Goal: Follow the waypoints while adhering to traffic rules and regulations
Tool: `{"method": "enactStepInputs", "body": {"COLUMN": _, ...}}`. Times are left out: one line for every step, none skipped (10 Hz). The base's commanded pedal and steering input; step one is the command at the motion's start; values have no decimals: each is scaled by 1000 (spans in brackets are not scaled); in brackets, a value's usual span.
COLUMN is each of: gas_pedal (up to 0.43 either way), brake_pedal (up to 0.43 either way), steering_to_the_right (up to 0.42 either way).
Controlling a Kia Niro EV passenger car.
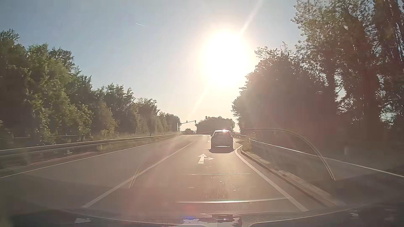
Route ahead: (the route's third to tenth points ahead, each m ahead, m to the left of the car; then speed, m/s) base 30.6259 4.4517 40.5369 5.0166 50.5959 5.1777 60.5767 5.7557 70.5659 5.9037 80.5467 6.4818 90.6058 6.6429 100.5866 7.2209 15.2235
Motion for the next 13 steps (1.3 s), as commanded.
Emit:
{"method": "enactStepInputs", "body": {"gas_pedal": 169, "brake_pedal": 0, "steering_to_the_right": 1}}
{"method": "enactStepInputs", "body": {"gas_pedal": 169, "brake_pedal": 0, "steering_to_the_right": 1}}
{"method": "enactStepInputs", "body": {"gas_pedal": 169, "brake_pedal": 0, "steering_to_the_right": 1}}
{"method": "enactStepInputs", "body": {"gas_pedal": 169, "brake_pedal": 0, "steering_to_the_right": 1}}
{"method": "enactStepInputs", "body": {"gas_pedal": 169, "brake_pedal": 0, "steering_to_the_right": 1}}
{"method": "enactStepInputs", "body": {"gas_pedal": 169, "brake_pedal": 0, "steering_to_the_right": 1}}
{"method": "enactStepInputs", "body": {"gas_pedal": 169, "brake_pedal": 0, "steering_to_the_right": 1}}
{"method": "enactStepInputs", "body": {"gas_pedal": 169, "brake_pedal": 0, "steering_to_the_right": 1}}
{"method": "enactStepInputs", "body": {"gas_pedal": 169, "brake_pedal": 0, "steering_to_the_right": 1}}
{"method": "enactStepInputs", "body": {"gas_pedal": 169, "brake_pedal": 0, "steering_to_the_right": 1}}
{"method": "enactStepInputs", "body": {"gas_pedal": 169, "brake_pedal": 0, "steering_to_the_right": 1}}
{"method": "enactStepInputs", "body": {"gas_pedal": 169, "brake_pedal": 0, "steering_to_the_right": 1}}
{"method": "enactStepInputs", "body": {"gas_pedal": 169, "brake_pedal": 0, "steering_to_the_right": 0}}
